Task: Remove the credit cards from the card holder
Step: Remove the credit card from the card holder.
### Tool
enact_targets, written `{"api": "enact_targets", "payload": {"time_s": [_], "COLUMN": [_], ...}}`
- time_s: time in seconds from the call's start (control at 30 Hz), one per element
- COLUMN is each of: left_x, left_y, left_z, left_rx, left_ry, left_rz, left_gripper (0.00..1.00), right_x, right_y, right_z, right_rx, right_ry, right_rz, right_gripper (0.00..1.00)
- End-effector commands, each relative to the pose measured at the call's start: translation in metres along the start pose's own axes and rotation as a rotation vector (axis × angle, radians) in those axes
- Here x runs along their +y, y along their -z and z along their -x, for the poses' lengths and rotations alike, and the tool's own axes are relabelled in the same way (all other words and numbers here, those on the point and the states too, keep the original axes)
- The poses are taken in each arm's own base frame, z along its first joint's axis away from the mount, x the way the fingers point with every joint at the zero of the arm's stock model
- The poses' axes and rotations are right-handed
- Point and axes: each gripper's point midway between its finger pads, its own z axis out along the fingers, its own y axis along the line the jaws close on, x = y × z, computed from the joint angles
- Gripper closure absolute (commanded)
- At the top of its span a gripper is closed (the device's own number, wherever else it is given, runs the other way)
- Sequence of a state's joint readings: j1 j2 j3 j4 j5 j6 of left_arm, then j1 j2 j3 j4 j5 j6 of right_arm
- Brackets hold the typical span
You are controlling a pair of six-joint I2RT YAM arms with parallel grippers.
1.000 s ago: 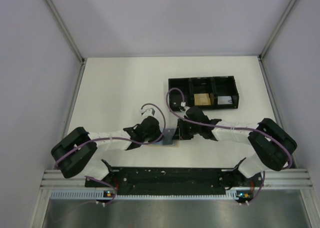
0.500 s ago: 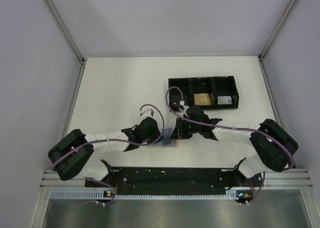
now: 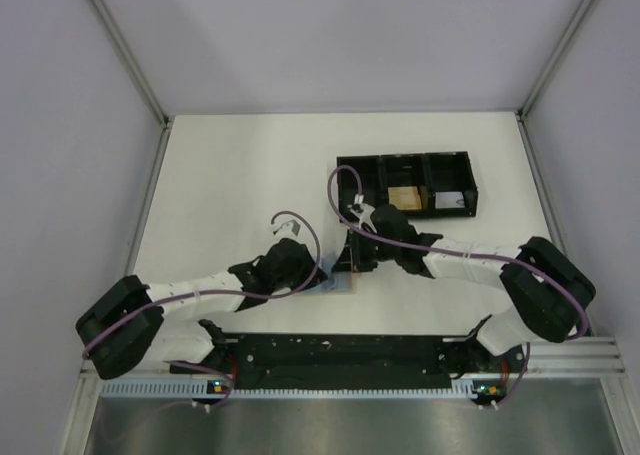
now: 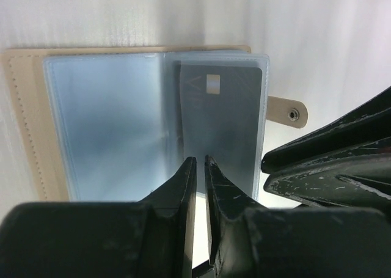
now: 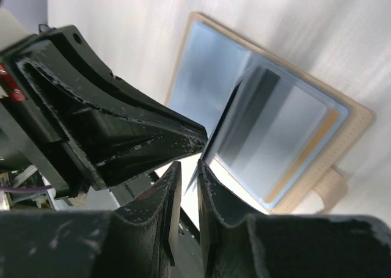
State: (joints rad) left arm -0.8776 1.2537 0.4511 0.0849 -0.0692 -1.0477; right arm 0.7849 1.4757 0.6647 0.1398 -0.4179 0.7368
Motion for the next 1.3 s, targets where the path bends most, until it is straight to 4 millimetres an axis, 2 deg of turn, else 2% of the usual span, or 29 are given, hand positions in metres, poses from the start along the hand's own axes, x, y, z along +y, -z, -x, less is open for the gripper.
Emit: {"api": "enact_targets", "payload": {"time_s": [0.0, 0.3, 0.37, 0.5, 0.67, 0.9, 1.03, 1.07, 1.27], "left_x": [-0.002, 0.020, 0.020, 0.007, -0.014, -0.015, -0.002, 0.000, 0.008], "left_y": [0.011, 0.033, 0.034, 0.028, 0.014, -0.001, -0.011, -0.012, -0.021], "left_z": [0.011, 0.022, 0.021, 0.017, 0.016, 0.011, 0.005, 0.003, -0.004], "left_rx": [-0.071, -0.174, -0.172, -0.122, -0.064, -0.023, 0.001, 0.006, 0.036], "left_ry": [0.047, 0.079, 0.065, -0.006, -0.049, -0.081, -0.082, -0.083, -0.084], "left_rz": [-0.029, 0.007, 0.002, -0.029, -0.056, -0.027, 0.025, 0.030, 0.058], "left_gripper": [0.83, 0.72, 0.70, 0.69, 0.69, 0.69, 0.69, 0.69, 0.78], "right_x": [0.036, 0.042, 0.028, -0.017, -0.040, -0.040, -0.040, -0.036, -0.034], "right_y": [-0.006, -0.020, -0.019, -0.006, 0.003, 0.004, 0.000, -0.003, -0.006], "right_z": [0.022, 0.023, 0.025, 0.019, 0.006, 0.005, 0.002, 0.007, 0.008], "right_rx": [-0.039, -0.015, -0.034, -0.059, -0.057, -0.060, -0.041, -0.058, -0.052], "right_ry": [0.061, 0.074, 0.052, 0.014, -0.036, -0.034, -0.036, -0.029, -0.023], "right_rz": [0.103, 0.095, 0.019, -0.207, -0.261, -0.255, -0.238, -0.214, -0.205], "right_gripper": [0.83, 0.82, 0.82, 0.71, 0.66, 0.65, 0.66, 0.66, 0.71]}}
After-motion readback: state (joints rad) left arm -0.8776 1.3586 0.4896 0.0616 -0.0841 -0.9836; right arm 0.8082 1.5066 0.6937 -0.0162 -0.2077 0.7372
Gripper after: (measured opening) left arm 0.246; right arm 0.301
